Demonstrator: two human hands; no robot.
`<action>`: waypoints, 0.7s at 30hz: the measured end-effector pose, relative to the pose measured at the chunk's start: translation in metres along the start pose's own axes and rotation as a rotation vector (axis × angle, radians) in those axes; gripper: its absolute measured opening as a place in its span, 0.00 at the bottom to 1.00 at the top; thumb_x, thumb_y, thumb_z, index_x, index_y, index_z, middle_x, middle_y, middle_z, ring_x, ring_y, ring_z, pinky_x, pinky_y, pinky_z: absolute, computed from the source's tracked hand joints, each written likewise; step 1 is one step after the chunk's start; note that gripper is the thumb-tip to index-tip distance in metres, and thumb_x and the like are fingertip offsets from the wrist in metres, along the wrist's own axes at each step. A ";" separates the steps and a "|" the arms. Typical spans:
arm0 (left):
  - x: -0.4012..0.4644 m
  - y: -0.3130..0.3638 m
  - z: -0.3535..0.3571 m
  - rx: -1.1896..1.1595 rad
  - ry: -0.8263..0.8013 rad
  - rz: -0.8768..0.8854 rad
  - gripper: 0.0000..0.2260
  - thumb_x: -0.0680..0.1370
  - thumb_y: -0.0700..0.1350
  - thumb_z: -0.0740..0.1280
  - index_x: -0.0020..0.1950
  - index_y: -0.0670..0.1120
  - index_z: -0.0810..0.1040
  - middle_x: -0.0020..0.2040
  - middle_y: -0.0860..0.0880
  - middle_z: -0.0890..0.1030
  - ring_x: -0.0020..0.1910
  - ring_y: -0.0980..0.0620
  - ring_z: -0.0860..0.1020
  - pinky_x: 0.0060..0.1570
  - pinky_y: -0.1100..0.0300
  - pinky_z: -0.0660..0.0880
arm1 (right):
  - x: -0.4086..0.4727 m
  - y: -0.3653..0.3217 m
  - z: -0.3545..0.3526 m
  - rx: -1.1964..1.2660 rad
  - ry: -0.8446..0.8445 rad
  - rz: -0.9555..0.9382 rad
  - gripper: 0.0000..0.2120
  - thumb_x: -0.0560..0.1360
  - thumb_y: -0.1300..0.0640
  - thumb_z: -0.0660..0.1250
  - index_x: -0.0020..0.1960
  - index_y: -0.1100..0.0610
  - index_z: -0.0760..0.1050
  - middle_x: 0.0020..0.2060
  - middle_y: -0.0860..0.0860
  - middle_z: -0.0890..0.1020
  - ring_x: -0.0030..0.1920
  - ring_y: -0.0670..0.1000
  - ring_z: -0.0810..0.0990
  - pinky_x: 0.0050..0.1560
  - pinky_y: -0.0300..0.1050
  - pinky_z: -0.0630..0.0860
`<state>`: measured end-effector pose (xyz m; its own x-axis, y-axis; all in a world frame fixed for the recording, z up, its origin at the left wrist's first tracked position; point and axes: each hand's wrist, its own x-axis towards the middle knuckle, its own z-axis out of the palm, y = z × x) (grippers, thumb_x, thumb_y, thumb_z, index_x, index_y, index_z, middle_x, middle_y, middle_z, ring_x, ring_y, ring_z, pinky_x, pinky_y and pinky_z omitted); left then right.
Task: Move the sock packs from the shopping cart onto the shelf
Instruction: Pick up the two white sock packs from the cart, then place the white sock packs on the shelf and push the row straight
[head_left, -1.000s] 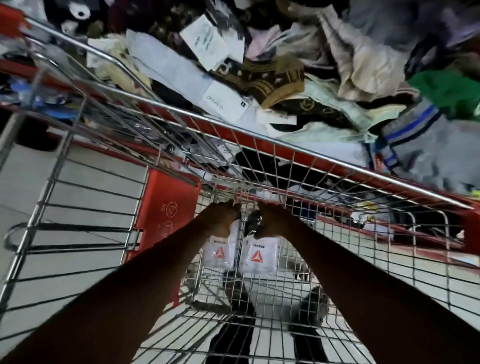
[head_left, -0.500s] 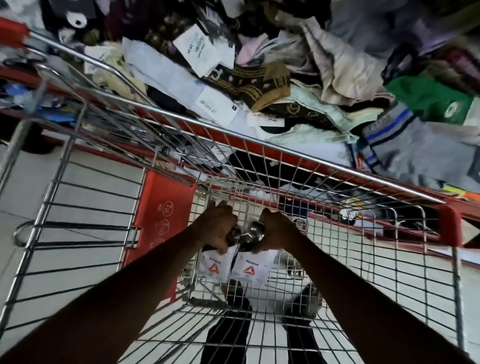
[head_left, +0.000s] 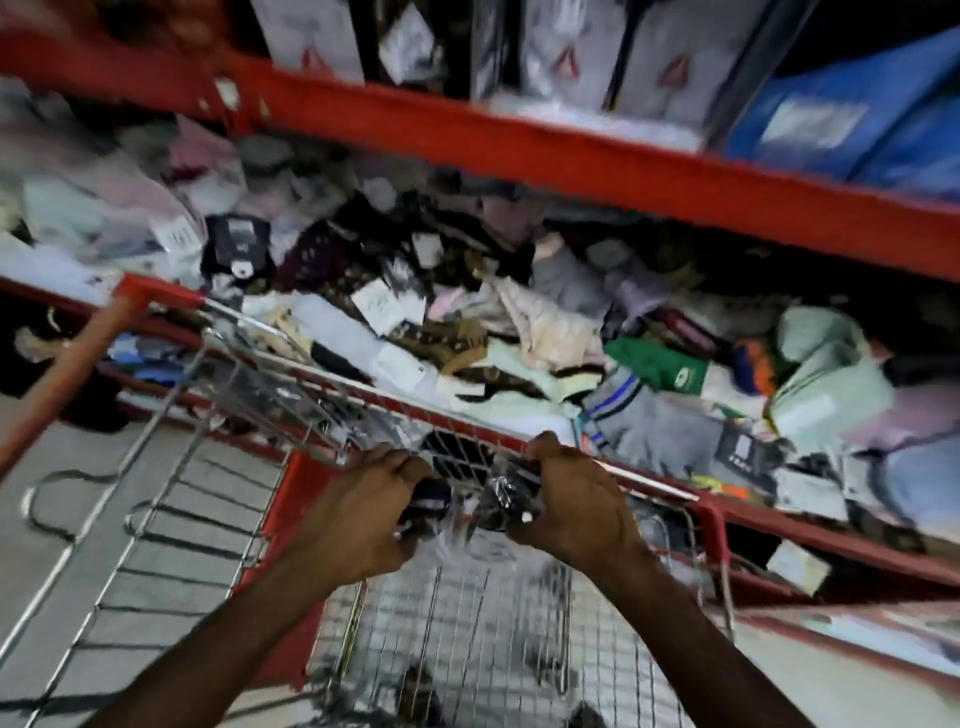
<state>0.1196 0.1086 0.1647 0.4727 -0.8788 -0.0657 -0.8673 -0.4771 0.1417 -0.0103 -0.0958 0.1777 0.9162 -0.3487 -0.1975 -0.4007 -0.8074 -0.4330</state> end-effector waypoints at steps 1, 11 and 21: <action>-0.001 0.006 -0.026 0.032 0.055 -0.008 0.26 0.64 0.58 0.57 0.55 0.49 0.79 0.49 0.50 0.82 0.52 0.47 0.80 0.50 0.55 0.79 | -0.003 -0.006 -0.024 -0.016 0.029 -0.010 0.34 0.62 0.46 0.78 0.63 0.53 0.69 0.53 0.52 0.82 0.55 0.56 0.81 0.49 0.46 0.74; 0.026 0.049 -0.232 0.174 0.316 -0.031 0.32 0.64 0.56 0.70 0.68 0.52 0.72 0.56 0.52 0.80 0.57 0.49 0.75 0.54 0.55 0.77 | -0.029 -0.060 -0.236 -0.122 0.361 -0.135 0.35 0.58 0.46 0.80 0.61 0.50 0.72 0.50 0.50 0.84 0.51 0.55 0.82 0.45 0.47 0.78; 0.075 0.067 -0.356 0.174 0.536 0.065 0.32 0.65 0.53 0.73 0.68 0.51 0.72 0.59 0.51 0.79 0.60 0.47 0.75 0.58 0.55 0.74 | -0.025 -0.087 -0.356 -0.143 0.600 -0.164 0.39 0.58 0.46 0.83 0.64 0.52 0.71 0.57 0.53 0.83 0.56 0.57 0.81 0.53 0.52 0.79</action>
<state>0.1524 0.0145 0.5210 0.3908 -0.8005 0.4545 -0.8890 -0.4563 -0.0392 0.0045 -0.1861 0.5330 0.8273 -0.3875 0.4067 -0.2873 -0.9140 -0.2863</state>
